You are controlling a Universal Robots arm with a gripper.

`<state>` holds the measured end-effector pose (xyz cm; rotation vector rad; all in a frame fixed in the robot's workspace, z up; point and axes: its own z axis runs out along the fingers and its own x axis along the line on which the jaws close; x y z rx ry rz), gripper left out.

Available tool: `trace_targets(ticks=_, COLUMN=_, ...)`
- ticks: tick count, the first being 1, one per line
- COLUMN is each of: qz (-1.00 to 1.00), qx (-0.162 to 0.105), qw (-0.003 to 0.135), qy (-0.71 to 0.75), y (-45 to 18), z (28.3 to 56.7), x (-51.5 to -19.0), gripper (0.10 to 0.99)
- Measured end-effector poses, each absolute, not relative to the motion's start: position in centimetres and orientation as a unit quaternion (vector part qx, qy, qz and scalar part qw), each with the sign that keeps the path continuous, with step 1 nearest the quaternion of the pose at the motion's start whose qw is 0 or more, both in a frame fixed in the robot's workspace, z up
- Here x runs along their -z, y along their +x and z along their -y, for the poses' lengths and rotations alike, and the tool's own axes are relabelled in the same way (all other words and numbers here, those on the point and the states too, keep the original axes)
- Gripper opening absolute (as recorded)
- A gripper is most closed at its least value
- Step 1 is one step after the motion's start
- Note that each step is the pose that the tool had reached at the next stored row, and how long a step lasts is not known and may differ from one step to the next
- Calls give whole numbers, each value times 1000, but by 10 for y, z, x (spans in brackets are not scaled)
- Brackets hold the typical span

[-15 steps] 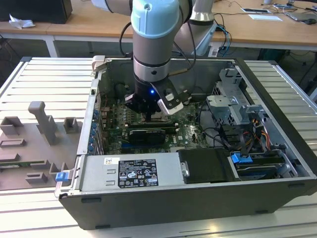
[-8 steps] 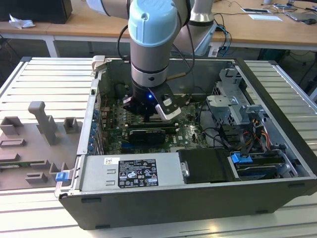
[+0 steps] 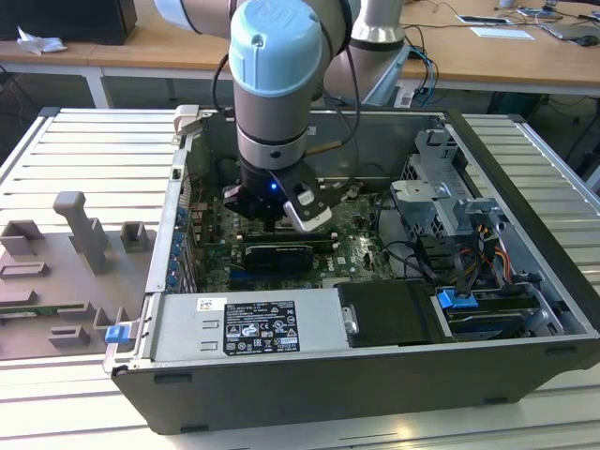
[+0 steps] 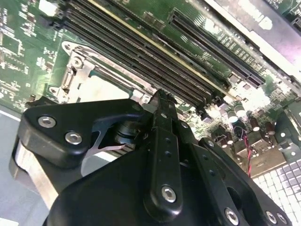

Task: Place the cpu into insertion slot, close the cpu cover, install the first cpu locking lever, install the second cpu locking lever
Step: 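Install the second cpu locking lever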

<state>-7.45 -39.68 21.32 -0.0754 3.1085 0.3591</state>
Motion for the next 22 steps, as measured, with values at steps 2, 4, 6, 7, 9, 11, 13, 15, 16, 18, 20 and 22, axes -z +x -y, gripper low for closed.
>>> trace_targets(ticks=2, qz=-993, qx=-116, qw=6, qy=-24, y=-75, z=397, x=-211, gripper=106)
trace_targets(ticks=4, qz=-992, qx=-121, qw=6, qy=-24, y=-75, z=397, x=-206, gripper=106)
trace_targets(ticks=6, qz=-992, qx=-123, qw=6, qy=-24, y=-75, z=397, x=-204, gripper=106)
trace_targets(ticks=7, qz=-992, qx=-125, qw=6, qy=-24, y=-75, z=397, x=-203, gripper=106)
trace_targets(ticks=9, qz=-991, qx=-129, qw=6, qy=-24, y=-75, z=397, x=-201, gripper=106)
trace_targets(ticks=11, qz=-991, qx=-132, qw=6, qy=-24, y=-75, z=397, x=-199, gripper=106)
trace_targets(ticks=13, qz=-990, qx=-138, qw=6, qy=-24, y=-77, z=397, x=-197, gripper=106)
trace_targets(ticks=15, qz=-989, qx=-142, qw=6, qy=-24, y=-78, z=397, x=-195, gripper=106)
trace_targets(ticks=16, qz=-989, qx=-144, qw=6, qy=-24, y=-79, z=397, x=-195, gripper=106)
trace_targets(ticks=18, qz=-989, qx=-145, qw=6, qy=-24, y=-79, z=397, x=-196, gripper=106)
trace_targets(ticks=20, qz=-989, qx=-145, qw=7, qy=-24, y=-79, z=397, x=-199, gripper=106)
trace_targets(ticks=22, qz=-989, qx=-145, qw=6, qy=-24, y=-79, z=397, x=-204, gripper=106)
